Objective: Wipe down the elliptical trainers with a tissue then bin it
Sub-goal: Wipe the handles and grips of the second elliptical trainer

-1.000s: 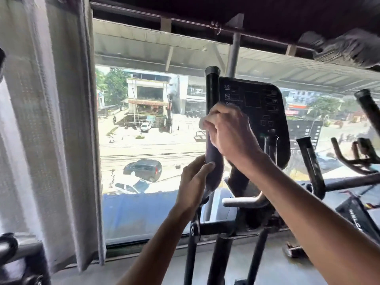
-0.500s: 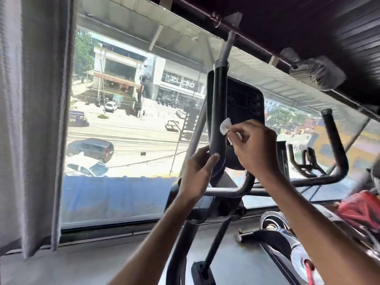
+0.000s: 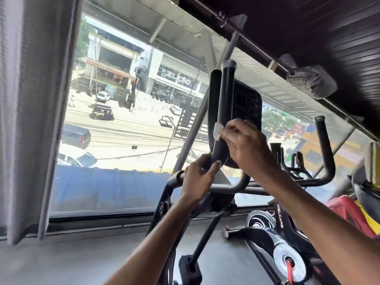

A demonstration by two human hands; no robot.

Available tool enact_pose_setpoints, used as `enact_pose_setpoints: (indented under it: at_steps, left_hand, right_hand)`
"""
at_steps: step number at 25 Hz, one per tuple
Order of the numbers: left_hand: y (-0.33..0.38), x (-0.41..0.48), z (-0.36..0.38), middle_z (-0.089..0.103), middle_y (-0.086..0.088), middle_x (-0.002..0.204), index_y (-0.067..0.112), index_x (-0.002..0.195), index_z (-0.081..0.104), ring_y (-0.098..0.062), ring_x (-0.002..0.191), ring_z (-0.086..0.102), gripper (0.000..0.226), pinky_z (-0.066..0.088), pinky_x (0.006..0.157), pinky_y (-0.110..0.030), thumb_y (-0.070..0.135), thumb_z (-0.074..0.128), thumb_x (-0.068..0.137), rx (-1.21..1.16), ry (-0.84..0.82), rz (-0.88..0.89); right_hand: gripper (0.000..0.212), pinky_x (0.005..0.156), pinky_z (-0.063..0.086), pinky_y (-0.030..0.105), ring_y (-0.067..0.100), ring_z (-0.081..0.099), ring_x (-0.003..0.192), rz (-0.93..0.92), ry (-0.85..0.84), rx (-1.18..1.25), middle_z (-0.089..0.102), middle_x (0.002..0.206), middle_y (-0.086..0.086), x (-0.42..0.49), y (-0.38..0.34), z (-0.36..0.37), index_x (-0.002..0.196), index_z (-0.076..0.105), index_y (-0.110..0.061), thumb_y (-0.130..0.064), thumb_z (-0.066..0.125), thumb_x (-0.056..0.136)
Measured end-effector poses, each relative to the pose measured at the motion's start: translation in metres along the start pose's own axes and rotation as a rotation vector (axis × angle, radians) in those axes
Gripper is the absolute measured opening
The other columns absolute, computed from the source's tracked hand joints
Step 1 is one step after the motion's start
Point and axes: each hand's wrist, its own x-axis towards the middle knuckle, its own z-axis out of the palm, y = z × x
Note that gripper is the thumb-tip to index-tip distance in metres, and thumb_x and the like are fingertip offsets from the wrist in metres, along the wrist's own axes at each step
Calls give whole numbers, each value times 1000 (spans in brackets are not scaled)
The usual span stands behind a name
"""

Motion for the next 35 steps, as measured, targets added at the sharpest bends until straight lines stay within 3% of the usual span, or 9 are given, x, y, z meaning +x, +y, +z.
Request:
enact_pose_setpoints:
  at_steps: [5,8,11,13,16,21,25,30,35]
  left_hand:
    - [-5,-2,-3,77,8,92,23,107,75,-10,89,71,33,57,81,-37,48,62,92,-8,-14,-10]
    - [-7,-3,-5,78,8,99,21,115,75,-10,95,73,37,59,87,-38,46,64,89,-67,-11,-34]
    - [-1,-8,-12,77,0,111,21,127,66,-21,106,74,35,61,93,-49,28,69,93,-289,6,6]
    - [7,-12,-21,75,-1,117,22,135,59,-20,111,72,43,60,97,-42,9,70,96,-356,-23,100]
    - [18,-9,-35,76,2,109,25,119,71,-15,105,73,32,59,95,-39,6,73,93,-274,-75,142]
    - [34,-4,-42,73,-1,76,3,89,75,-3,66,66,5,51,61,-18,7,78,90,-199,56,21]
    - [40,10,-31,71,2,65,9,82,75,-11,61,63,16,53,61,-30,21,79,91,-157,83,-20]
    - [39,23,-19,71,7,68,16,78,77,-12,66,66,19,57,72,-38,34,79,85,-148,130,-84]
    - [35,16,-21,78,-3,93,11,95,77,-10,81,72,15,52,65,-16,19,64,97,-325,47,-248]
  right_hand:
    - [19,82,54,31,23,55,93,-181,-150,-105,64,99,5,-2,-15,12,107,76,-5,-3,69,90]
    - [16,84,54,35,23,55,94,-38,-85,-59,64,102,5,-5,-14,11,105,77,-6,-5,68,92]
    - [19,85,49,22,19,58,90,-65,-96,18,68,98,4,-21,-29,10,107,76,-6,-4,72,89]
    - [18,86,49,14,12,67,89,113,-68,291,73,98,0,-32,-36,7,107,77,-9,-6,73,90]
    - [19,84,60,32,8,73,93,520,-72,702,77,98,-8,-37,-29,3,105,75,-20,-9,73,91]
    - [20,74,61,33,18,74,91,711,-144,1073,77,101,-4,-38,-30,-13,104,74,-23,-22,78,84]
    - [22,78,62,43,13,72,86,644,-22,671,73,97,-9,-30,-19,-12,100,71,-27,-16,81,84]
    - [22,92,49,29,21,57,105,193,104,86,64,116,5,-33,-29,-3,108,72,-9,-23,73,91]
    - [22,92,51,24,22,61,103,169,-5,40,67,116,7,-22,-22,8,114,76,-10,-13,69,93]
